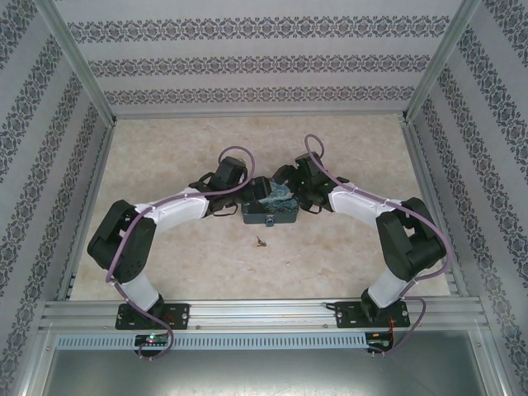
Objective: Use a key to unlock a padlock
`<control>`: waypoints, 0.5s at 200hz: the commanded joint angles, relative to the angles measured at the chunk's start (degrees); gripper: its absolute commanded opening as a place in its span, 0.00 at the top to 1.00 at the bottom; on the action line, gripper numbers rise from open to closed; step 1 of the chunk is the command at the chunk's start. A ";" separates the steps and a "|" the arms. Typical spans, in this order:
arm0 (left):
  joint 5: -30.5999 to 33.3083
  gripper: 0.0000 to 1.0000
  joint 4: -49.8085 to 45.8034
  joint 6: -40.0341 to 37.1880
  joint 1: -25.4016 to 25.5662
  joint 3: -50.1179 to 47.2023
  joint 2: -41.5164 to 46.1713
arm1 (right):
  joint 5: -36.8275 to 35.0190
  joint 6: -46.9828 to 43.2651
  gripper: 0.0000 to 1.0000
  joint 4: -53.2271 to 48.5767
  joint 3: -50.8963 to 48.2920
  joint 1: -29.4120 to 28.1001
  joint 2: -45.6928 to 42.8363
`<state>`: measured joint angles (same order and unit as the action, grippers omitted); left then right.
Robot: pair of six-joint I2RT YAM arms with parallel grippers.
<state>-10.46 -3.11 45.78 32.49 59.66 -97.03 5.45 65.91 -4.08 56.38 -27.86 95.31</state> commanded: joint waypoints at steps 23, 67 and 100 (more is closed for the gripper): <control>-4.30 0.01 4.31 -1.26 -0.39 2.78 -1.75 | 2.98 2.12 0.05 2.77 1.11 -0.07 1.11; -2.46 0.01 3.89 -1.22 -0.97 1.36 -0.17 | -1.12 -0.55 0.02 -1.17 -0.35 2.12 -2.60; -1.28 0.01 2.70 -1.64 -3.38 -0.66 2.83 | -1.55 -4.44 0.02 -7.58 0.00 5.86 -5.56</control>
<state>-11.99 -1.93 45.28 31.27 60.36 -97.62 5.41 64.93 -6.61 56.36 -24.53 93.19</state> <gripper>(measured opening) 0.994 0.981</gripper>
